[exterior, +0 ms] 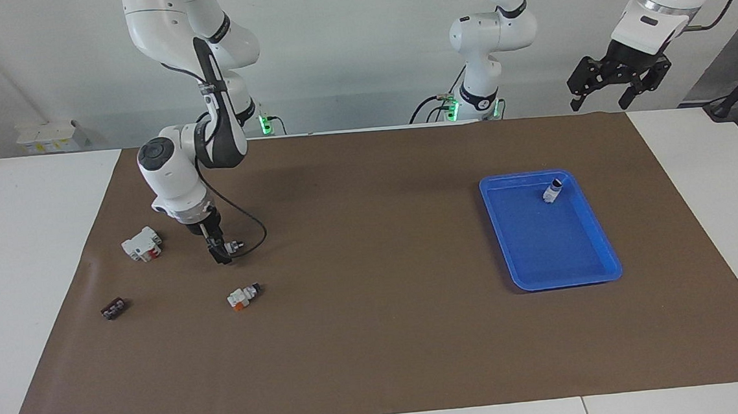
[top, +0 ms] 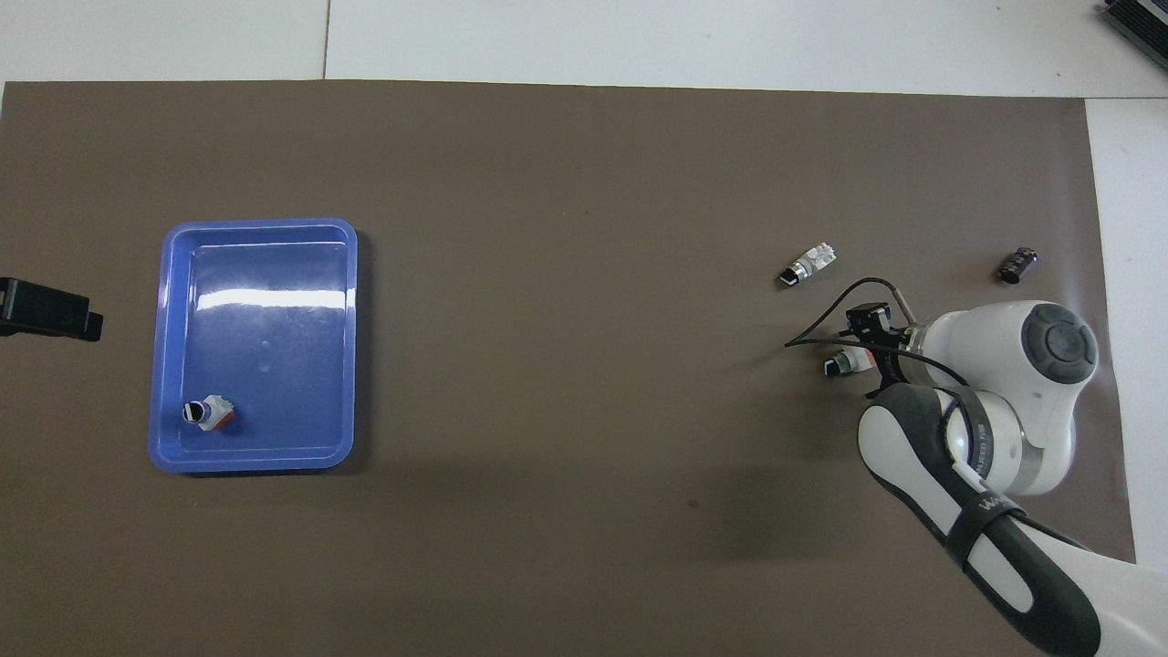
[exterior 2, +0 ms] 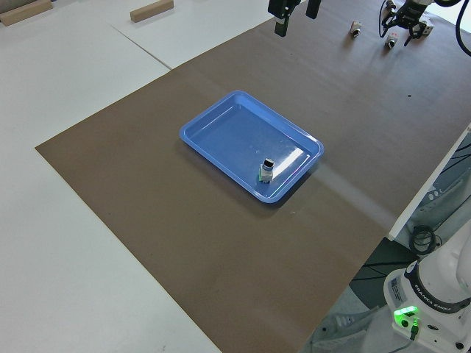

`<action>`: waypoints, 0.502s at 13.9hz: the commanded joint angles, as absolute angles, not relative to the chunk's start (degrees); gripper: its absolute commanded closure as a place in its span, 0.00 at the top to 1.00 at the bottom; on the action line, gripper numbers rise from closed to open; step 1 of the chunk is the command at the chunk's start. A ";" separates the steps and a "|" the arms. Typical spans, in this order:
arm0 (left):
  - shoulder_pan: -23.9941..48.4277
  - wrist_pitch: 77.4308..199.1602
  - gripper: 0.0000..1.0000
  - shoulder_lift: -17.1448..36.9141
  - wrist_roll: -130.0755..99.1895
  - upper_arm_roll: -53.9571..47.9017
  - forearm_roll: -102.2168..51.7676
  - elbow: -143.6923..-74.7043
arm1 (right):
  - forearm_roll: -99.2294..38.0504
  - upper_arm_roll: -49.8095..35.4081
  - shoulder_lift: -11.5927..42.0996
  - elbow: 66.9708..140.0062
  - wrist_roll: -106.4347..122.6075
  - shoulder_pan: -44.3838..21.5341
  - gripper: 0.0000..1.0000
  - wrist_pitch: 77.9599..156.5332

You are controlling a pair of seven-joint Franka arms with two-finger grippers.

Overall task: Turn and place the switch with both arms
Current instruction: 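Reach the right gripper down and grasp the orange-topped switch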

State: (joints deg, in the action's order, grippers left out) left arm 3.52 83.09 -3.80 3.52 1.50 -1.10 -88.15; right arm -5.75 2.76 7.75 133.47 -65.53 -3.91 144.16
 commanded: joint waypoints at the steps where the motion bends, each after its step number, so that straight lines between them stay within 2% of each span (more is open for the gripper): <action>1: 3.25 82.71 1.00 -5.19 2.99 1.14 -0.53 -89.56 | -6.86 2.64 8.08 133.68 -66.27 -3.61 0.53 144.93; 2: 3.16 82.71 1.00 -5.19 2.99 1.14 -0.53 -89.56 | -6.86 2.64 8.35 133.68 -66.10 -3.34 0.45 145.02; 3: 3.16 82.71 1.00 -5.19 2.99 1.14 -0.53 -89.56 | -6.86 2.64 8.61 133.59 -66.01 -3.34 0.25 145.19; 4: 3.16 82.71 1.00 -5.19 2.99 1.14 -0.53 -89.56 | -6.86 2.64 8.96 133.07 -66.01 -3.51 0.00 144.76; 5: 3.16 82.71 1.00 -5.19 2.99 1.14 -0.53 -89.56 | -7.38 2.64 9.31 131.85 -67.22 -4.04 0.00 143.54; 7: 3.16 82.71 1.00 -5.19 2.99 1.14 -0.53 -89.56 | -8.43 2.55 9.49 127.38 -67.49 -4.04 0.00 136.10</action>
